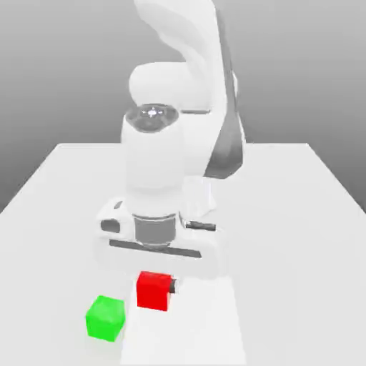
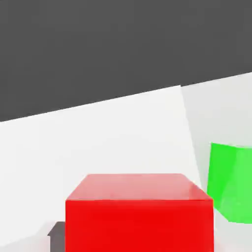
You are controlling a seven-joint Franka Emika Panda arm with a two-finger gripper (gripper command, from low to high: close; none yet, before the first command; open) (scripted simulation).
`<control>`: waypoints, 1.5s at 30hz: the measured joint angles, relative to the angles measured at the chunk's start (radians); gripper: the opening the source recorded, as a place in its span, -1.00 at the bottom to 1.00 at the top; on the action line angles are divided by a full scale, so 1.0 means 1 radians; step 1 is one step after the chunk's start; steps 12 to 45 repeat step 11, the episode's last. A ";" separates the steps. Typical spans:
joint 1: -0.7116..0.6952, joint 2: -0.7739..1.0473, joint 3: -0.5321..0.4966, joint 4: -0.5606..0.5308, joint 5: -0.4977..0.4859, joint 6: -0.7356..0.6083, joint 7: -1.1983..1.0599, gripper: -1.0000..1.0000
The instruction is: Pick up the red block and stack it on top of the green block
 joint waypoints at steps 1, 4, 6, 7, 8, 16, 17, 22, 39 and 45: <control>-0.029 -0.012 -0.011 0.005 0.002 -0.017 -0.022 -1.00; -0.071 0.008 -0.022 0.016 0.015 -0.009 -0.070 -1.00; -0.077 0.069 -0.013 0.020 0.026 0.049 -0.081 -1.00; -0.079 0.104 -0.010 0.022 0.031 0.081 -0.086 -1.00; -0.081 0.136 -0.007 0.024 0.036 0.112 -0.090 1.00; -0.081 0.136 -0.007 0.023 0.036 0.112 -0.090 1.00; -0.081 0.136 -0.007 0.023 0.036 0.112 -0.090 1.00; -0.081 0.136 -0.007 0.023 0.036 0.112 -0.090 1.00; -0.081 0.136 -0.007 0.023 0.036 0.112 -0.090 1.00; -0.081 0.136 -0.007 0.023 0.036 0.112 -0.090 1.00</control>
